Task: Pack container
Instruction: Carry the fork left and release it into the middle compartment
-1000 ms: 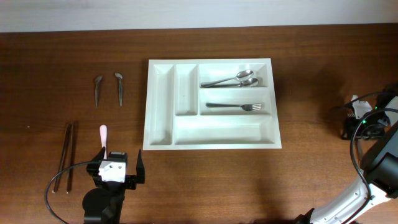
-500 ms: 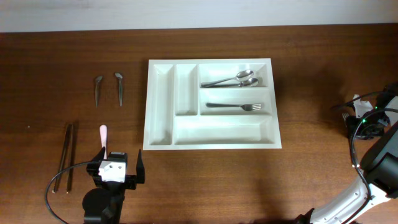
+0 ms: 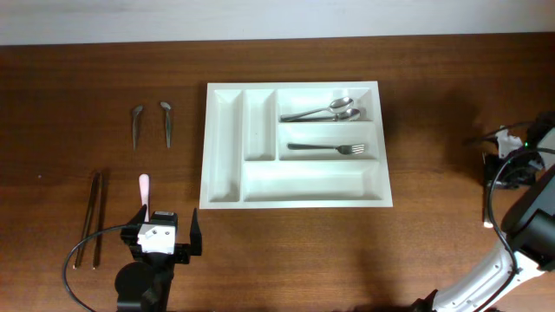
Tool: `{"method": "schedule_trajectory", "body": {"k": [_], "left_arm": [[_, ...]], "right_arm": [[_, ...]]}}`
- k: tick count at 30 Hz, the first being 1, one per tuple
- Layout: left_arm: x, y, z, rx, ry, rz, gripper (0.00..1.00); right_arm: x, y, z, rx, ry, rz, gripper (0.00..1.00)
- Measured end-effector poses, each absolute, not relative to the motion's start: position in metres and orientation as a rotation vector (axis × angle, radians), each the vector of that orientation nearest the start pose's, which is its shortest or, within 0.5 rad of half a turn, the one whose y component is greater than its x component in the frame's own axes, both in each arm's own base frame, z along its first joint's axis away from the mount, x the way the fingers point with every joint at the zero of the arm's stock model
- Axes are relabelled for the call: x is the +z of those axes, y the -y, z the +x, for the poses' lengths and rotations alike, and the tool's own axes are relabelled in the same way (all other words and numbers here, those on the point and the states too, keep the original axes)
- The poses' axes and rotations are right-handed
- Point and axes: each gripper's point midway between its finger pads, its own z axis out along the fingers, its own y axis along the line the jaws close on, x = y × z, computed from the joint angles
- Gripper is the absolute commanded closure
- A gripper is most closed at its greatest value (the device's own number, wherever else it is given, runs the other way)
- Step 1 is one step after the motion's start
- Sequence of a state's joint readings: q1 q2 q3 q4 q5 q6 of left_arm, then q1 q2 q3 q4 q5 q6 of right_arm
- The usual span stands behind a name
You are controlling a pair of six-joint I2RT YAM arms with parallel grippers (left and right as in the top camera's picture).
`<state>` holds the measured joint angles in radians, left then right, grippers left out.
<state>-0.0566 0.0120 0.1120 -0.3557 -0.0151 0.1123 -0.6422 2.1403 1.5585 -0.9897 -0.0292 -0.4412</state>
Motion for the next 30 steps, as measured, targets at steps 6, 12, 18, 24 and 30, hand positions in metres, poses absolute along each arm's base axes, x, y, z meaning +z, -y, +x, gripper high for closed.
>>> {"method": "schedule_trajectory", "body": {"k": [6,12,18,24,30], "left_arm": [[0.139,0.011,0.231,0.053,-1.821,0.144,0.01],[0.139,0.011,0.231,0.053,-1.821,0.144,0.01],[0.139,0.011,0.231,0.053,-1.821,0.144,0.01],[0.139,0.011,0.231,0.053,-1.821,0.144,0.01],[0.139,0.01,0.231,0.053,-1.821,0.143,0.01]], "right_arm": [[0.057,0.21,0.376,0.039,-3.022,0.489,0.96],[0.112,0.142,0.434,0.141,-2.894,0.607,0.97],[0.128,0.057,0.465,0.369,-2.824,0.73,0.96],[0.13,-0.029,0.468,0.512,-2.81,1.002,0.96],[0.131,-0.088,0.46,0.562,-2.773,1.293,0.96]]}}
